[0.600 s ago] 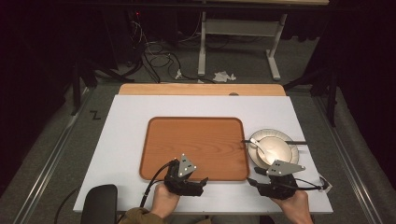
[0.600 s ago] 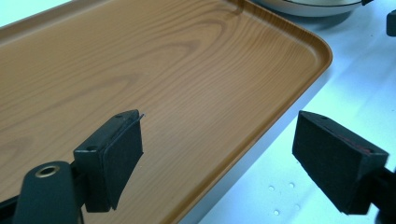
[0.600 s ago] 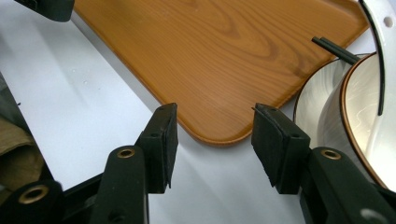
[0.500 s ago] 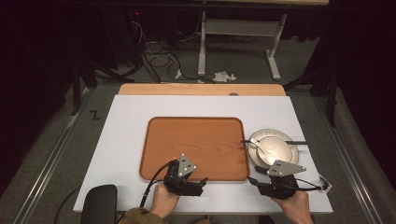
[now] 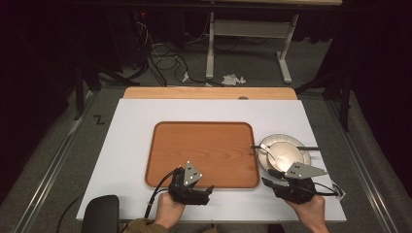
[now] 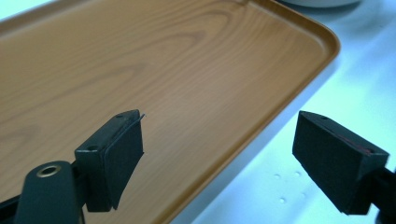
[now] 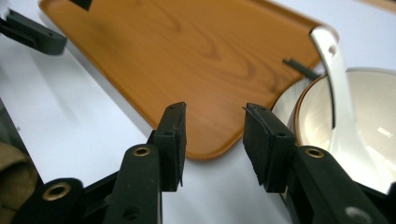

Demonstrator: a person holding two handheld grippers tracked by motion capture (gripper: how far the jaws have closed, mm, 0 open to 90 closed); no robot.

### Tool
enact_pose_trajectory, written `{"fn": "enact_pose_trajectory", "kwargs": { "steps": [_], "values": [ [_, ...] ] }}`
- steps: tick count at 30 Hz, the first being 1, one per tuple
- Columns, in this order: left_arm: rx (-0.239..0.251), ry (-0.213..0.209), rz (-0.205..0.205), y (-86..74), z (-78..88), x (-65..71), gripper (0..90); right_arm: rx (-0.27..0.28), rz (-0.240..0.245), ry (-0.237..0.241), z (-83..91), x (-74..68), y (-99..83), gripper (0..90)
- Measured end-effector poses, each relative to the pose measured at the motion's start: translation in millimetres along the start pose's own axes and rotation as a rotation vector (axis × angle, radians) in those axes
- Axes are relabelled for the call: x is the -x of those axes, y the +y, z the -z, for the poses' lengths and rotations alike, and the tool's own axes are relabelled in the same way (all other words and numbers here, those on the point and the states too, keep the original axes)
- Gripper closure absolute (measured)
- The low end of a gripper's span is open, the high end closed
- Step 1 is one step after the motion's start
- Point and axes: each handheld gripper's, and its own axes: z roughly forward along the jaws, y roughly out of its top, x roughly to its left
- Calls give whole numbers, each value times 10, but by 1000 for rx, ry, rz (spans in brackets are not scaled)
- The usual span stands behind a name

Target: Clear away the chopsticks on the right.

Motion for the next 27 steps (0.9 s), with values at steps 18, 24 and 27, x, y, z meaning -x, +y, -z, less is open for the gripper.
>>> {"fn": "enact_pose_trajectory", "kwargs": {
  "steps": [18, 24, 27],
  "values": [
    [15, 52, 97, -121, 204, -74, 164, 68, -7, -80, 223, 504, 174, 666],
    [13, 59, 91, -184, 289, -22, 163, 83, -41, -90, 313, 792, 243, 698],
    [-11, 86, 99, -230, 280, -22, 165, 58, -83, -119, 293, 958, 226, 715]
  ]
}}
